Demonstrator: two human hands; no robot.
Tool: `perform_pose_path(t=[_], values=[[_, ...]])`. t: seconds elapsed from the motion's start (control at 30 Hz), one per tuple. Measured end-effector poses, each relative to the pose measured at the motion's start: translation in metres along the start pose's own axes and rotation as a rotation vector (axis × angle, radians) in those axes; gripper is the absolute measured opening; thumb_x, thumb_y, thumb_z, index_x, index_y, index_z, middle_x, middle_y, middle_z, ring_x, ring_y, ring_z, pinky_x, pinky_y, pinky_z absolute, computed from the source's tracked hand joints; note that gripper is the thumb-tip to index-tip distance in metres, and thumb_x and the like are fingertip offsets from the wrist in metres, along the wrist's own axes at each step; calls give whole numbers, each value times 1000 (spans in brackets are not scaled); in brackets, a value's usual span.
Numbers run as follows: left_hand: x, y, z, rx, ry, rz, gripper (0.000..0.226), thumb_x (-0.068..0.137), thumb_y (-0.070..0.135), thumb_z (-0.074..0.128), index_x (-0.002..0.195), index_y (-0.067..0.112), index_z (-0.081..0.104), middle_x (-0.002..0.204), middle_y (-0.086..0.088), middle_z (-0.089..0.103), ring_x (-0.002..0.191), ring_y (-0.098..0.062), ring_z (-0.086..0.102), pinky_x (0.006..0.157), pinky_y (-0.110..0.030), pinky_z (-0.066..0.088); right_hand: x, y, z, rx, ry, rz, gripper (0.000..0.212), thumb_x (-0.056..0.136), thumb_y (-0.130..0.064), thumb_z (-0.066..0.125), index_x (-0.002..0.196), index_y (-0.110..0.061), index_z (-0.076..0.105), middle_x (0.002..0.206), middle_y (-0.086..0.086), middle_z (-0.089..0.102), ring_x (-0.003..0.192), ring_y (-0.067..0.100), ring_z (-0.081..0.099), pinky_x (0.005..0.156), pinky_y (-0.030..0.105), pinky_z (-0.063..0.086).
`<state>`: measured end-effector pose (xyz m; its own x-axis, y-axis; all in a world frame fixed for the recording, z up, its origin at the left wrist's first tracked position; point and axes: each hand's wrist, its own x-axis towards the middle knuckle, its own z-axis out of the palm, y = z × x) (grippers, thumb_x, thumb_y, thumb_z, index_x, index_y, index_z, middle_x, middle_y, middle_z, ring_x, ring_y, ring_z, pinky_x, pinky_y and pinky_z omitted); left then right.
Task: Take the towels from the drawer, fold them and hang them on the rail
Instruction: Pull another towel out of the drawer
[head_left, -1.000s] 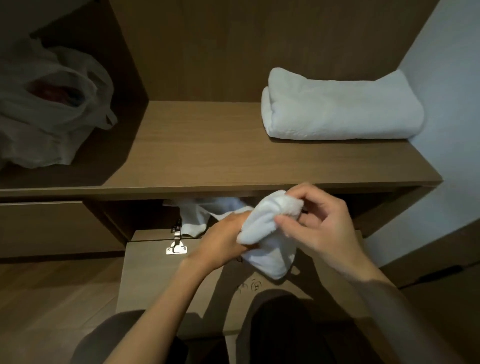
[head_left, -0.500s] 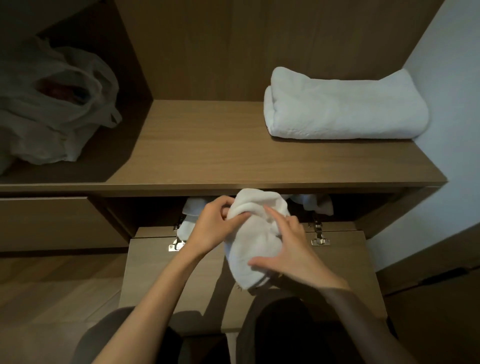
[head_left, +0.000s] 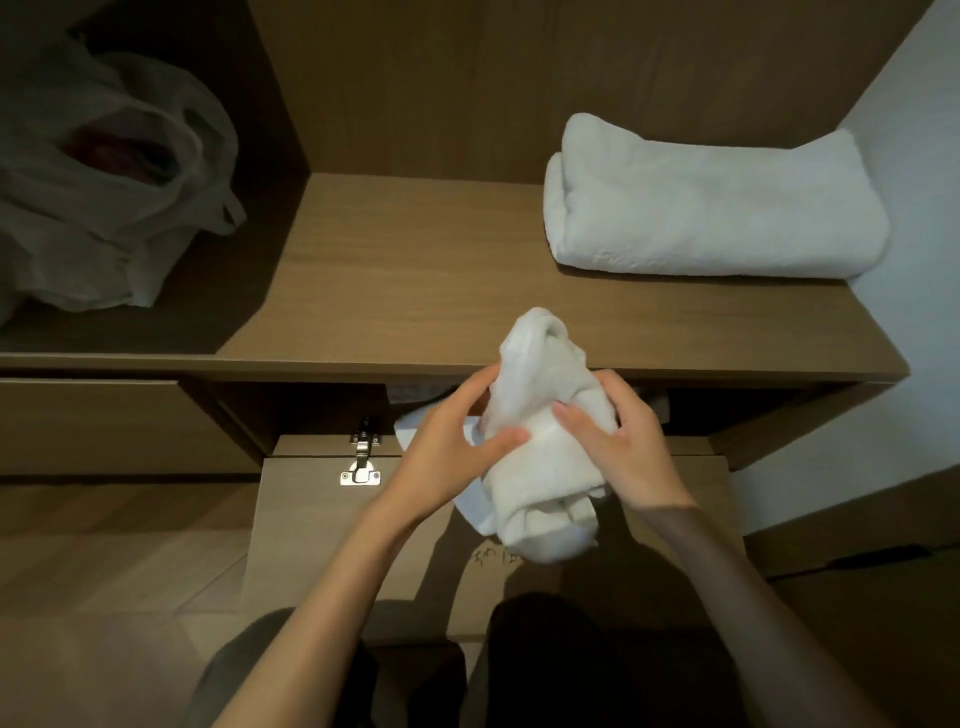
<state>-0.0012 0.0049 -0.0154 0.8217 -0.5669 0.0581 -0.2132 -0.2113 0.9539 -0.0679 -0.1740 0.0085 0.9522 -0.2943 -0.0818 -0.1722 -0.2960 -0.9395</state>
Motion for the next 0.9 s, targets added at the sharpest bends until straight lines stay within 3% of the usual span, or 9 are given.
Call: perform_pose_path(t=[0.13,0.27,0.37,0.5,0.63,0.73,0.8,0.9], values=[[0,33,-12,-56,87,-14,52,85,24,71,129,39,47,114,32,59,107,4,57,83,-14,49,1,-47,-17,-122,-47,37,29,84,-42,69,104,-25,57,103,-1,62,97,18,62,80,43,56],[0,94,-34,-73,44,-38,45,87,19,69,121,44,50,111,34,60,105,4,58,82,-19,52,-5,-107,-35,-156,-62,158,42,81,-51,68,113,-28,55,108,-3,60,99,16,60,80,36,55],[-1,146,-58,-15,4,-44,35,88,27,68,121,33,59,111,20,64,105,-3,59,87,-30,52,-12,-170,-53,-170,-79,151,33,86,-41,68,111,-23,55,103,-3,60,94,15,59,67,23,46],[-4,233,-92,3,-56,-70,20,92,33,62,112,33,63,102,17,60,104,-5,53,86,-24,41,-23,-268,-87,-220,-105,84,17,87,-34,69,92,-22,59,90,-3,62,84,11,60,61,18,45],[-13,340,-136,-61,-108,-105,31,88,51,56,110,30,64,101,6,61,100,-14,54,90,-34,47,-36,-377,-131,-215,-32,14,13,83,-26,74,85,-16,66,81,-7,63,70,-8,56,55,8,42],[-22,401,-170,-2,-110,-104,38,89,52,54,100,18,68,92,-3,65,88,-21,59,85,-46,51,-45,-440,-159,-229,54,-37,9,83,-27,74,85,-21,68,85,-10,66,77,-5,57,62,8,44],[-31,441,-192,92,-76,-113,39,90,55,52,89,21,70,83,0,66,80,-21,60,78,-51,50,-55,-481,-176,-258,34,-55,6,88,-26,70,92,-24,66,95,-13,64,89,1,58,71,14,45],[-46,493,-212,261,22,-109,43,85,68,47,86,33,70,79,13,64,77,-11,62,75,-39,54,-70,-529,-194,-327,24,-76,9,96,-20,55,103,-22,61,104,-8,59,94,6,54,68,18,42]])
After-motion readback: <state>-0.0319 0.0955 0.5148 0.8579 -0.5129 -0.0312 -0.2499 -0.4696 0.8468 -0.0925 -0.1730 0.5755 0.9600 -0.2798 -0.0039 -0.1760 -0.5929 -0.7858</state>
